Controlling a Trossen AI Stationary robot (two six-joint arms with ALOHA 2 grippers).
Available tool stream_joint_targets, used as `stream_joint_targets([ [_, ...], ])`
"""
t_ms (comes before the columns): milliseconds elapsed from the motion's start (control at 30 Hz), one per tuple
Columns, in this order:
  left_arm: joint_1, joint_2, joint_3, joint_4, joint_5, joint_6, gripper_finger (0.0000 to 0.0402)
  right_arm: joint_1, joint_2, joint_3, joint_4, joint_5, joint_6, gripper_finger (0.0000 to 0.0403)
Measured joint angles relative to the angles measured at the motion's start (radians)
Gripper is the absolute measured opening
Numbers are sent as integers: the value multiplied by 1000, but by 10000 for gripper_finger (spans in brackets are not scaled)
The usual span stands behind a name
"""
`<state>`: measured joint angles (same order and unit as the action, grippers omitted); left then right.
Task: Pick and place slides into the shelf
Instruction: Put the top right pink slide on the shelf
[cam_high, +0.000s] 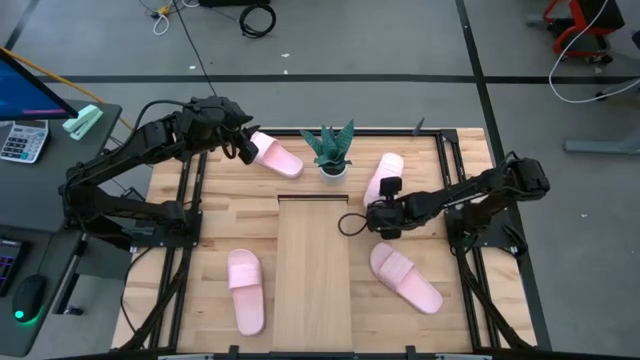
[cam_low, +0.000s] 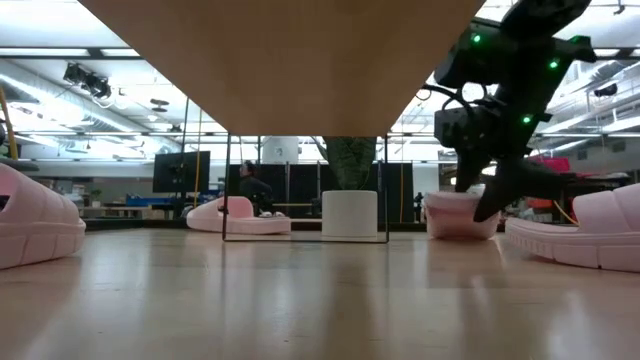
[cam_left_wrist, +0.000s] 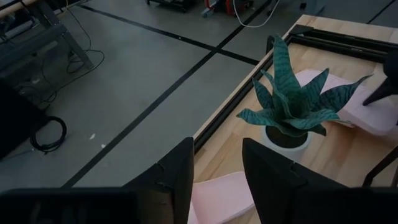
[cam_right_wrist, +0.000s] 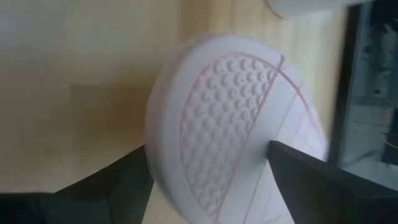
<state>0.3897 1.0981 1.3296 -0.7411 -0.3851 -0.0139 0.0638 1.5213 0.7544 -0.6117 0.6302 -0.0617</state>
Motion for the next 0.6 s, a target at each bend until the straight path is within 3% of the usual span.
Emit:
stream_joint_targets([
  [133,0,0,0,0,0,0,135,-24,-21,-2,-1,20,-17,313],
  [233,0,0,0,1,0,1,137,-49,-34,-3,-4,29,-17,289],
  [333,0,0,0,2,0,1,140,-77,-37,-2,-3,19,-20,214],
  [467,0,0,0,2,0,1,141,-107,-40,26,-38,-1,-23,56],
  [600,0,0,0,3,0,1,135,-109,-56,105,-140,-22,-41,44],
])
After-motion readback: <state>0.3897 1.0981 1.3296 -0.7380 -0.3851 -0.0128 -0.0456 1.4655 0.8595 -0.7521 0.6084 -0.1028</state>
